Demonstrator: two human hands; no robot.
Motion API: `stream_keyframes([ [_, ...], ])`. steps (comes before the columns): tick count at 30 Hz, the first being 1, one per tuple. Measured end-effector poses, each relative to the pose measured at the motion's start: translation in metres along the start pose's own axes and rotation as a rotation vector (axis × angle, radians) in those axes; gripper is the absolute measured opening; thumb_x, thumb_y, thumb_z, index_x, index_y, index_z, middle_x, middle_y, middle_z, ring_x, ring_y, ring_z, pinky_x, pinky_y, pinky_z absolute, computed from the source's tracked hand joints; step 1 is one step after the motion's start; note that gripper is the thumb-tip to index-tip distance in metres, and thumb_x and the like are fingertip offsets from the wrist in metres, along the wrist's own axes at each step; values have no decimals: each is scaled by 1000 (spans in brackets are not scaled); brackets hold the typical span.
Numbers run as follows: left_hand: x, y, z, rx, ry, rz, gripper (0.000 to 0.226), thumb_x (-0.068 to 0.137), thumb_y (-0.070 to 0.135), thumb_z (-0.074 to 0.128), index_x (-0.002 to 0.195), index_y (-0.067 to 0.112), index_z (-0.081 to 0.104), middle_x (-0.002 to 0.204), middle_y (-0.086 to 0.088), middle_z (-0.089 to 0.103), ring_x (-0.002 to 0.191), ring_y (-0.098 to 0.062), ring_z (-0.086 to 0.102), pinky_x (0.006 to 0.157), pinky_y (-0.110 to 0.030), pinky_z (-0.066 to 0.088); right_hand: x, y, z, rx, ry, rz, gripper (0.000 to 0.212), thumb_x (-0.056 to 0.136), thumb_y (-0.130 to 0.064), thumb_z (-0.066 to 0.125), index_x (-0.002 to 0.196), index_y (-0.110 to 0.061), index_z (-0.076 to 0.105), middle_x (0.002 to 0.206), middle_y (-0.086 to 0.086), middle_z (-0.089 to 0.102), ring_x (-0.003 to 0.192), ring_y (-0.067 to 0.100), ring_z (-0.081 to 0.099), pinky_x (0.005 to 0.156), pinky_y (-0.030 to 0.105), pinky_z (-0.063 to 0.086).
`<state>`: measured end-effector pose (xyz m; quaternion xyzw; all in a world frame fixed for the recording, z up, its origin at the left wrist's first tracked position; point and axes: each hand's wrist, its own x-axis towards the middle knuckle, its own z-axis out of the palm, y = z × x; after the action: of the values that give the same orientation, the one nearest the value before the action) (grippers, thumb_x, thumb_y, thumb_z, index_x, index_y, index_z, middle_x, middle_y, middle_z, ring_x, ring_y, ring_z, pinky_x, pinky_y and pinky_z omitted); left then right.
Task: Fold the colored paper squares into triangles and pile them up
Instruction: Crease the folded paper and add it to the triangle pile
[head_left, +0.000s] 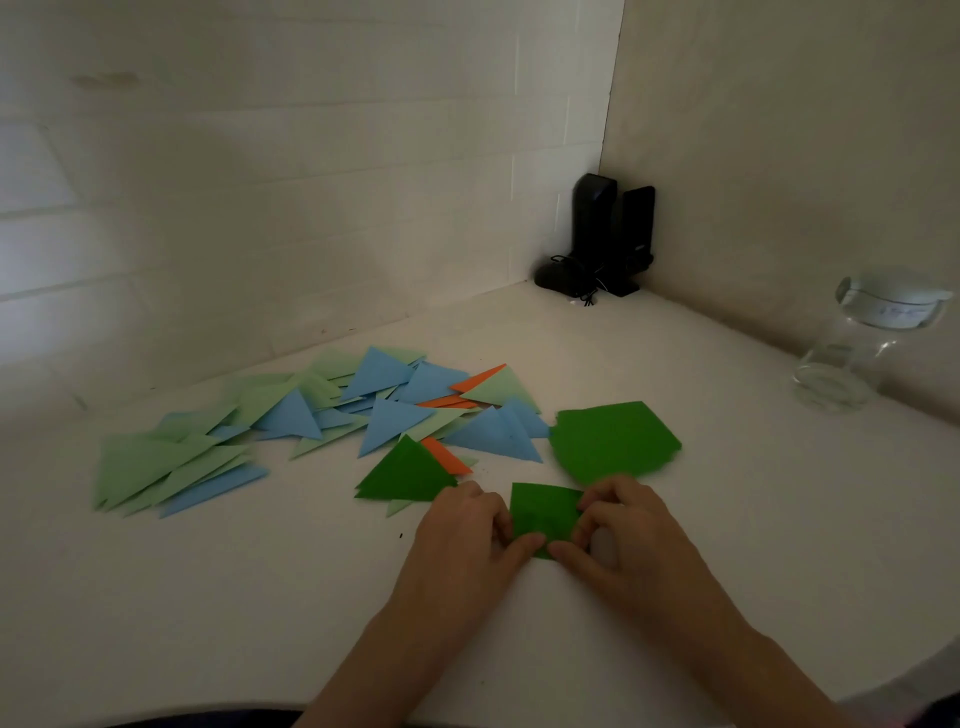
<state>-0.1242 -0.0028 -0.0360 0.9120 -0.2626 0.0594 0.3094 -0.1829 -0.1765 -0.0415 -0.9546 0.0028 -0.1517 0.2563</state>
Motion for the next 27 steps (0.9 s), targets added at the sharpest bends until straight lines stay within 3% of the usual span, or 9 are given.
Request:
stream_keyframes([
  [4, -1, -4, -3, -44, 0, 1, 27, 78, 42, 71, 73, 26, 50, 76, 12, 45, 74, -2, 41, 64, -13, 32, 4, 3, -1, 125, 2, 58, 28, 65, -37, 80, 70, -30, 53, 91, -11, 47, 87, 4, 48, 76, 21, 40],
  [10, -4, -6, -13, -131, 5, 18, 22, 77, 26, 75, 81, 18, 55, 76, 8, 52, 70, -5, 47, 63, -14, 38, 4, 8, -8, 266, -45, 53, 28, 67, -17, 82, 80, -27, 59, 93, -8, 50, 91, -5, 46, 74, 4, 34],
  [16, -12, 3, 4, -29, 54, 148, 11, 86, 13, 61, 93, 20, 65, 88, 5, 51, 80, -7, 48, 69, -18, 40, 0, 8, -11, 269, -30, 25, 30, 68, -11, 80, 83, -30, 62, 95, -7, 53, 92, -9, 47, 75, 1, 32],
  [22, -22, 27, 19, 178, 146, 227, 29, 88, 36, 40, 82, 23, 65, 85, 6, 54, 76, -11, 49, 60, -22, 44, -5, 5, -7, 265, 14, 10, 23, 70, -21, 78, 83, -33, 62, 94, -9, 55, 92, -5, 50, 75, 2, 34],
  [24, -21, 28, 18, 198, 141, 230, 30, 89, 38, 40, 81, 24, 65, 85, 6, 54, 76, -12, 49, 60, -25, 47, -8, 5, -8, 304, 40, 1, 21, 68, -21, 69, 85, -32, 63, 94, -11, 58, 94, -4, 53, 78, 3, 36],
  [27, -23, 24, 12, 196, 102, 225, 33, 90, 43, 40, 81, 25, 66, 88, 8, 55, 79, -11, 49, 65, -27, 46, -11, 9, -17, 409, 78, 65, 38, 59, -10, 52, 88, -32, 63, 95, -14, 65, 94, -2, 59, 79, 9, 43],
])
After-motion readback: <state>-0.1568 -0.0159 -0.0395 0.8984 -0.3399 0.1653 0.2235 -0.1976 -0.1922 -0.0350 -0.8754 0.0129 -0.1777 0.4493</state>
